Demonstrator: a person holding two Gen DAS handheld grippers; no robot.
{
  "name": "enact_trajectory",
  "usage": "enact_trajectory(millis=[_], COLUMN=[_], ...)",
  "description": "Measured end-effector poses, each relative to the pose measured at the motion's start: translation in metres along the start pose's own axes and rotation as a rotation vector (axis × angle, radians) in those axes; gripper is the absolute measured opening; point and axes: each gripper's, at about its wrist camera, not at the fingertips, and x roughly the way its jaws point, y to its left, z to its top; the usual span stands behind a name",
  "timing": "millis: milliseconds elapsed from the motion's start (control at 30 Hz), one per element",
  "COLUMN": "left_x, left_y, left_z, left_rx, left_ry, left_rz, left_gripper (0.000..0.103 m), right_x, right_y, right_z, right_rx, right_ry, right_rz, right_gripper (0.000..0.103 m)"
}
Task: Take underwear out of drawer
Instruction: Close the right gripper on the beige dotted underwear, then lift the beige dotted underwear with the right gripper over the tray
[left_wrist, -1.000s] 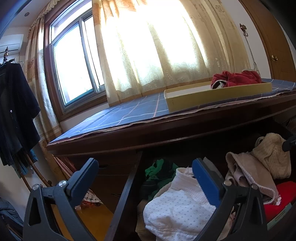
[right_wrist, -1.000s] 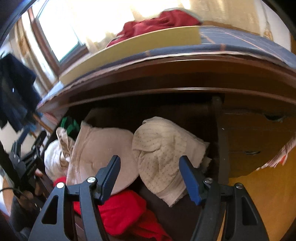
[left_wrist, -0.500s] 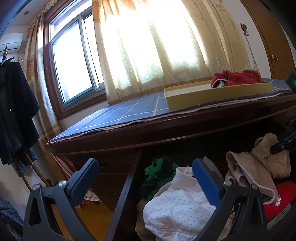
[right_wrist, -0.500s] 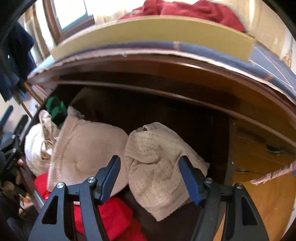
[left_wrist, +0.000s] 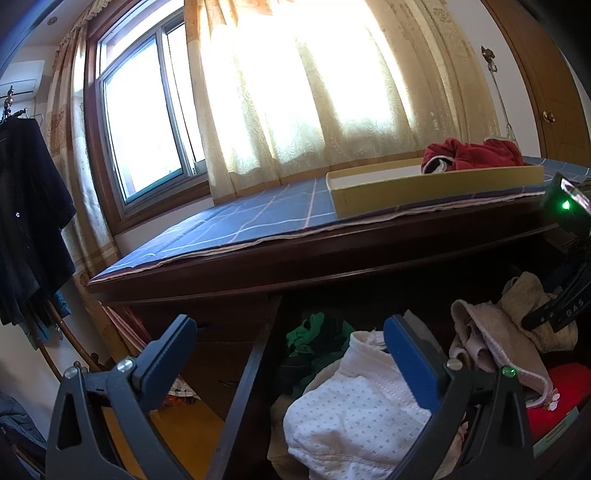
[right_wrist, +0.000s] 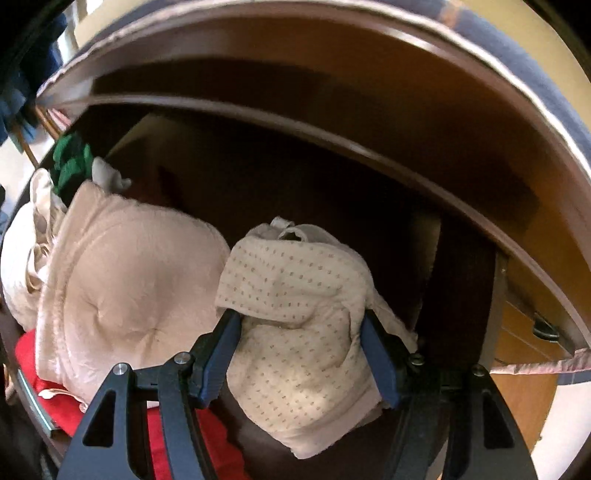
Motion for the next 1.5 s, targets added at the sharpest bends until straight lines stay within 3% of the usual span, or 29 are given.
enact_trajectory(millis=[133,200,333,567,733,967,1100,1500], left_x=[0.0,0.0,0.0,-0.001,-0.002,-0.003,-0.003,-0.003], left_y=[0.0,0.0,0.0,0.0,-0.001,0.0,0.0,0.0], left_z=[0.0,0.0,0.0,0.0,-0.001,-0.001,-0.001,-0.001], left_rx=[0.001,-0.001,-0.002,0.003,0.009,0.012,0.011,0.012], left_ry=[0.003,0.003,-0.002,-0.007,-0.009,-0.016,-0.018,-0.019], left_rz=[0.001,0.0,-0.003,0.001,0.006,0.007,0.008,0.007], left_gripper=[0.103,0.103,0.103,0.103,0.103,0.103,0.103,0.103], right_x=[0.008,0.009,0.001,-0.06,-0.11,-0.165,-0.189,-0.21], right_y=[0.012,0.017,0.019,0.009,0.02,0.024,0.04,0.051], right_z=[0.001,-0.001,-0.005,-0.022,-0.029,-0.036,-0.021,0.015], right_rx=[-0.1,-0.136,-0.148,-0.006,-0.022,0.009,0.021,0.026], right_ry=[0.046,0.069,0.066,-0.14,-0.307,-0.496,-0.593,-0.696], right_rz=[-0.027,-0.046,-0.065,-0.01,-0.113,-0.185,-0.183,-0.235], right_gripper=[0.067,0.052,0.039,0.036,0.036,0.036,0.036,0.036])
